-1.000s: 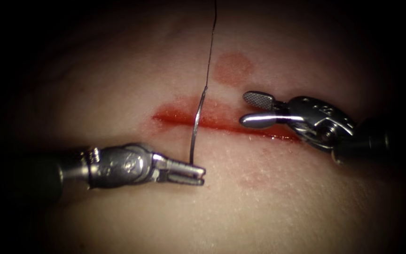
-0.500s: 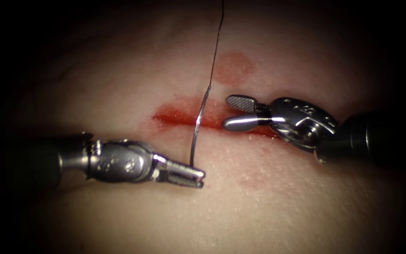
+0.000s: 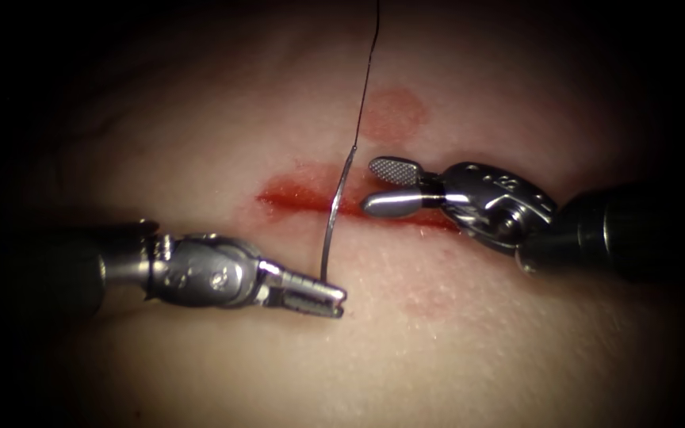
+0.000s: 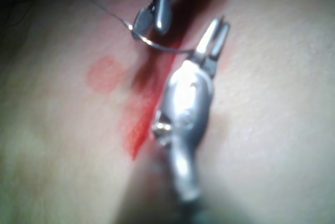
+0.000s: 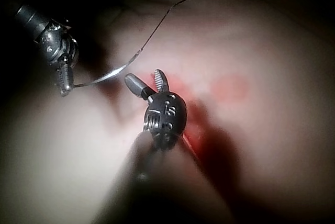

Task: Wound Closure
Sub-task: Hand the needle from the left gripper to the right gripper.

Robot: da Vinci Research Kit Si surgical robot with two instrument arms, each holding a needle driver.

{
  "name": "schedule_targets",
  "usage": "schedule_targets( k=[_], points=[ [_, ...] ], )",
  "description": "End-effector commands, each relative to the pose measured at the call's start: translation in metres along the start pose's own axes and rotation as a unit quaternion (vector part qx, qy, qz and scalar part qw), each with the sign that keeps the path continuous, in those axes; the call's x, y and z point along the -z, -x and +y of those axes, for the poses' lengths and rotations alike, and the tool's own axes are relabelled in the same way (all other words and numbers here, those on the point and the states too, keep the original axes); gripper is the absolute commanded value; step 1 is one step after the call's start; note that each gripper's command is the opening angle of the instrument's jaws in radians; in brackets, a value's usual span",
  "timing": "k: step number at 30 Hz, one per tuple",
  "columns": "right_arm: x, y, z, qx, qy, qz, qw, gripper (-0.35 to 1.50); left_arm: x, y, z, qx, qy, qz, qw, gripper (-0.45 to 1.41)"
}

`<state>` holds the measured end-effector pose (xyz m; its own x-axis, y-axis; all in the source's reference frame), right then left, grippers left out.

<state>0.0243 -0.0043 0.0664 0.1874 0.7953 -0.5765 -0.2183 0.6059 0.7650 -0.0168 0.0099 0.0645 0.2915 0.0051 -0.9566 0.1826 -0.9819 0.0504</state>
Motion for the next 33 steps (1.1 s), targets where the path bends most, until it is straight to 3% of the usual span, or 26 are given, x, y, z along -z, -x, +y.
schedule_targets(
  k=[1,17,33],
  points=[
    [-0.0009,0.0006,0.0001,-0.003,-0.002,-0.004,1.000,0.99,-0.0004,0.0008,0.0001,0.001,0.000,0.001,1.000,-0.35],
    [-0.0027,0.0010,0.0001,-0.013,-0.026,-0.020,0.999,1.01,-0.0005,0.0008,0.0002,-0.003,0.004,0.000,1.000,-0.35],
    [-0.0026,0.0008,-0.0004,-0.017,-0.041,-0.022,0.999,1.03,-0.0004,0.0007,0.0003,-0.002,0.015,0.000,1.000,-0.35]
  ],
)
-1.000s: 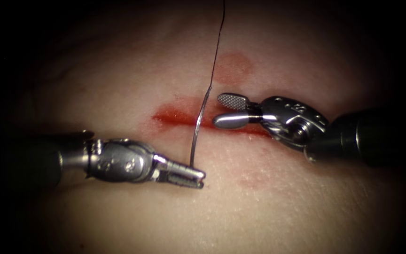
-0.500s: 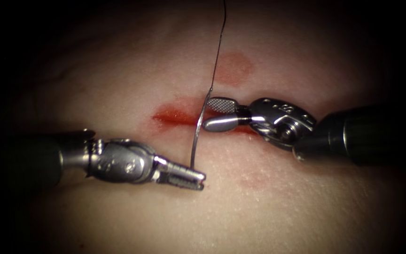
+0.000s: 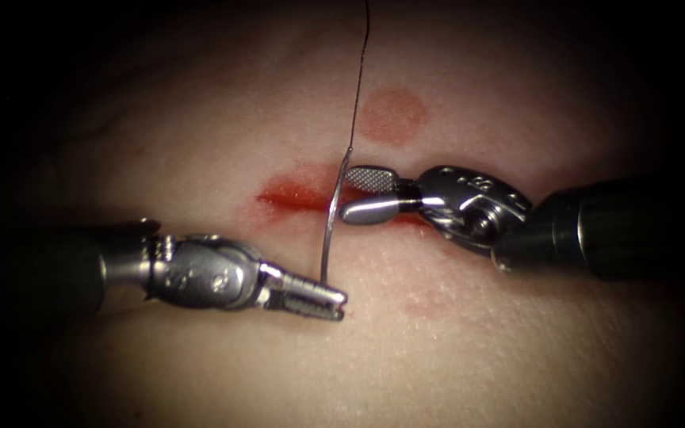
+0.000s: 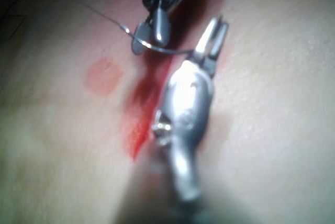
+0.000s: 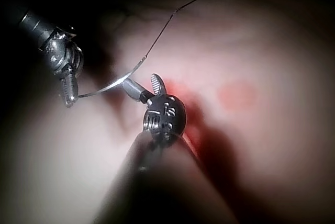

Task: Wound Closure
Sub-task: Hand the needle from the left gripper to the right gripper.

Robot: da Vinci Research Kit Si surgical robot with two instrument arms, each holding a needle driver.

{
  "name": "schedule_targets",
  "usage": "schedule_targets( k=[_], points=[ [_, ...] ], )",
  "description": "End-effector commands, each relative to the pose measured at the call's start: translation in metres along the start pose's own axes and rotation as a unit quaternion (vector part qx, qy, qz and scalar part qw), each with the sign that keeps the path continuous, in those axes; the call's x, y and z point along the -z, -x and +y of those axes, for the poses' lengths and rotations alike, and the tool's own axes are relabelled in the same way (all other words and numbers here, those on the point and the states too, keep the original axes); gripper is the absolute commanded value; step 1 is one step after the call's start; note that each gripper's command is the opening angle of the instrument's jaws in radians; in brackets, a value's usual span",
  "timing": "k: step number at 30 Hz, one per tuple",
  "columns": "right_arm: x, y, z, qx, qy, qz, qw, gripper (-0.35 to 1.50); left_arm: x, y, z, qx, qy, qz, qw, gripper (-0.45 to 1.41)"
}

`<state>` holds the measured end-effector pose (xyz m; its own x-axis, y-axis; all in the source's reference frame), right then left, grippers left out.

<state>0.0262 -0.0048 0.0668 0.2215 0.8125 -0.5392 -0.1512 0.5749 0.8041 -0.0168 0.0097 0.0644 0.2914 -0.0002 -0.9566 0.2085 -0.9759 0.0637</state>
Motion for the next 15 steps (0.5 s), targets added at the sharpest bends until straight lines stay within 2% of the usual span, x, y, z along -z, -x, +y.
schedule_targets(
  k=[1,15],
  points=[
    [-0.0007,0.0005,0.0000,-0.003,-0.006,-0.001,1.000,1.03,-0.0003,0.0008,0.0001,0.000,0.000,0.001,1.000,-0.35],
    [-0.0006,0.0002,-0.0006,-0.012,-0.028,-0.005,1.000,1.04,-0.0005,0.0008,0.0002,-0.005,0.009,0.000,1.000,-0.35]
  ],
)
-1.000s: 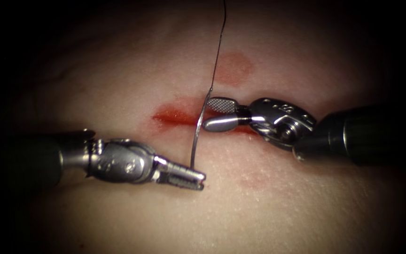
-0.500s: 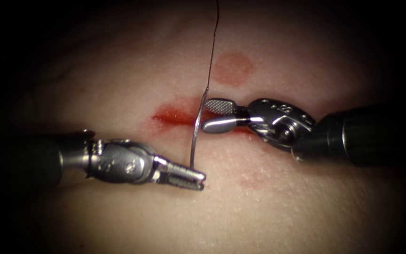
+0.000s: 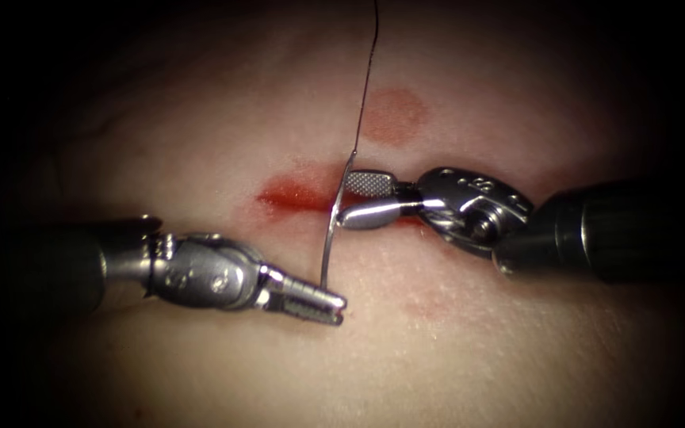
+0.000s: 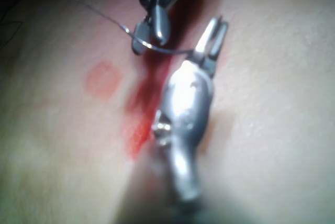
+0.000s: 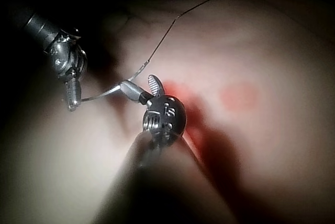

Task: Wound Closure
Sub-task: Hand the needle from the left gripper to the right gripper.

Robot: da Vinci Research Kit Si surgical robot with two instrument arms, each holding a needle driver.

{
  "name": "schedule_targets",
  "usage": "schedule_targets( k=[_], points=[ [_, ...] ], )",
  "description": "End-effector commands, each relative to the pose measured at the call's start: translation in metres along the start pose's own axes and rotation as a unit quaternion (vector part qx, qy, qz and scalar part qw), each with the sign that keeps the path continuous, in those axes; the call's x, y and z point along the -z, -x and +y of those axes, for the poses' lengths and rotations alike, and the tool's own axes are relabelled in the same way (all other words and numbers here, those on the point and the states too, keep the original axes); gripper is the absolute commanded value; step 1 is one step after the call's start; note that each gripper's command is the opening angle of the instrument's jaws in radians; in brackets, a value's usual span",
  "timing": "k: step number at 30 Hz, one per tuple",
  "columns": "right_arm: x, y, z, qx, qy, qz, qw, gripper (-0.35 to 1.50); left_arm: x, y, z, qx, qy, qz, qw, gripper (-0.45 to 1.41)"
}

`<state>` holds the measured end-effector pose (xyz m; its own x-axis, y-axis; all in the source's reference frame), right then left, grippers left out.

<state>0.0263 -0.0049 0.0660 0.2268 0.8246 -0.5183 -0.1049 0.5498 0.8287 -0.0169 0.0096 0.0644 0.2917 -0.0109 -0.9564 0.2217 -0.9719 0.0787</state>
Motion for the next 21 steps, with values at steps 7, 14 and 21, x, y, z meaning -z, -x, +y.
schedule_targets(
  k=[7,14,21],
  points=[
    [-0.0007,0.0004,-0.0001,-0.012,-0.029,0.010,0.999,1.03,-0.0004,0.0009,0.0002,0.000,0.003,0.001,1.000,-0.35],
    [-0.0008,0.0000,-0.0005,-0.014,-0.043,0.016,0.999,0.99,-0.0006,0.0011,0.0002,-0.002,0.006,0.001,1.000,-0.35],
    [-0.0012,-0.0001,-0.0002,-0.020,-0.043,0.020,0.999,0.99,-0.0007,0.0011,0.0003,-0.003,0.007,0.001,1.000,-0.35]
  ],
)
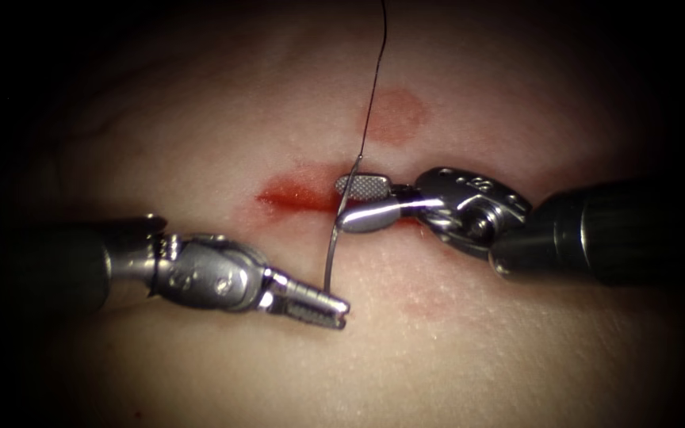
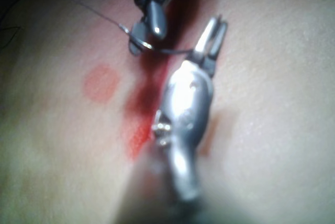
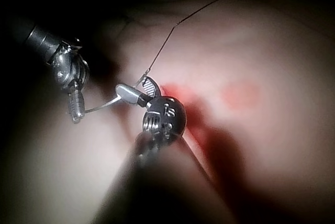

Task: Wound Closure
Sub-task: Hand the needle from the left gripper to the right gripper.

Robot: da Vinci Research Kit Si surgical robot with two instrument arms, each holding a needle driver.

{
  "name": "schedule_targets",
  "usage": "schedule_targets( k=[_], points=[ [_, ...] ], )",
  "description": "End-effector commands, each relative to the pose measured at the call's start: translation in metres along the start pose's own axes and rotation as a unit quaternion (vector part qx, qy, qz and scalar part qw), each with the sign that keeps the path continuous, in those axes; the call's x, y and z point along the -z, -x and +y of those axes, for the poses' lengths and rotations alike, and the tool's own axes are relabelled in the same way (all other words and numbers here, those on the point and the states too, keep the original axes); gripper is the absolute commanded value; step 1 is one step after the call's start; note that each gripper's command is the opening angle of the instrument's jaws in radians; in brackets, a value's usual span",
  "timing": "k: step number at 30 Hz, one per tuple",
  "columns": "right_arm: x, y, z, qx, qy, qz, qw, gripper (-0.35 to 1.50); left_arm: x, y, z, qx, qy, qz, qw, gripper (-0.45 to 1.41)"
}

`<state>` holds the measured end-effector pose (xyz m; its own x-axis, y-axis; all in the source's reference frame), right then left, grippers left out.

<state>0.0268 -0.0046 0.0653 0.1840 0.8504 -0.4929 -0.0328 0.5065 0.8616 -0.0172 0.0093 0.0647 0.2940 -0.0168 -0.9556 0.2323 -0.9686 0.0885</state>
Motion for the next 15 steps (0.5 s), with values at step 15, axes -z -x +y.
schedule_targets(
  k=[15],
  points=[
    [-0.0012,0.0006,0.0004,-0.016,-0.008,0.003,1.000,0.94,-0.0005,0.0009,0.0000,0.000,0.001,0.001,1.000,-0.35]
  ],
)
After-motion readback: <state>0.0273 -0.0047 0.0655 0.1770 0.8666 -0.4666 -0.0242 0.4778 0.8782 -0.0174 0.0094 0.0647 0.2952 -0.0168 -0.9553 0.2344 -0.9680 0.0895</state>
